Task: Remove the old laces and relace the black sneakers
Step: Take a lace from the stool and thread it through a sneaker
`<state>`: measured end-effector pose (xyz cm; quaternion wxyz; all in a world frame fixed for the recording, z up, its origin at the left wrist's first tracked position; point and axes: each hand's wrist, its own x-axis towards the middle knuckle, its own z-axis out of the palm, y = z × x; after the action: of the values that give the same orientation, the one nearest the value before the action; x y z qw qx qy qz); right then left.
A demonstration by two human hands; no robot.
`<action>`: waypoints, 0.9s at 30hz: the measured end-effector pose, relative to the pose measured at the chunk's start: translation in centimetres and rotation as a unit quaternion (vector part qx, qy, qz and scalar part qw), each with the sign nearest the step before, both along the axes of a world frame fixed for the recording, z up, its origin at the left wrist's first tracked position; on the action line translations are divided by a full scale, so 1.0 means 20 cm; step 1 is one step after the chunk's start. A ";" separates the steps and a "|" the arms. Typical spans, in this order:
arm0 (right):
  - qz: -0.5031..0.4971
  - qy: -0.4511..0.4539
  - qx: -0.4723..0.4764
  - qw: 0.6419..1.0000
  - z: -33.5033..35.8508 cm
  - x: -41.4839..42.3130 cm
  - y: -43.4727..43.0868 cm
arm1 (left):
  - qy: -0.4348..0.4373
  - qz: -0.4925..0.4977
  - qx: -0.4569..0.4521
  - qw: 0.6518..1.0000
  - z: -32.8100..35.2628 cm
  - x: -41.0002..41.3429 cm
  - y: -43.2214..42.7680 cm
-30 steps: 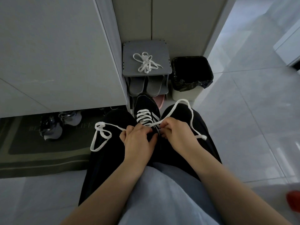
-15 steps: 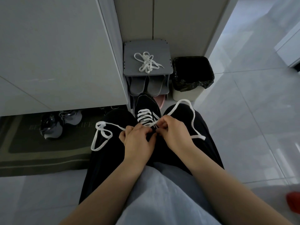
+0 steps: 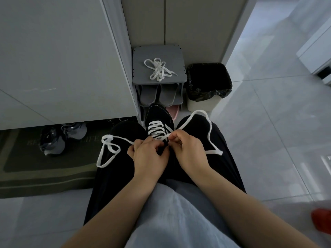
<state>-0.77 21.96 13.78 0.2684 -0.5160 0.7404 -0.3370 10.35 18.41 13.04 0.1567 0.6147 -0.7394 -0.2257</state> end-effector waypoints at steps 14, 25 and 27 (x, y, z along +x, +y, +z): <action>-0.041 -0.056 0.020 0.997 0.01 0.01 -0.03 | 0.028 0.008 -0.011 1.000 -0.02 0.01 0.00; -0.059 -0.040 0.022 0.997 -0.01 0.01 -0.02 | 0.013 -0.003 -0.019 1.000 -0.02 0.02 0.01; -0.052 -0.031 0.026 0.998 -0.01 0.01 -0.02 | 0.010 -0.004 -0.023 1.000 -0.02 0.02 0.01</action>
<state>-0.61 21.49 13.49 0.2867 -0.4592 0.7657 -0.3473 10.75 18.68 12.72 0.1776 0.6052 -0.7454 -0.2157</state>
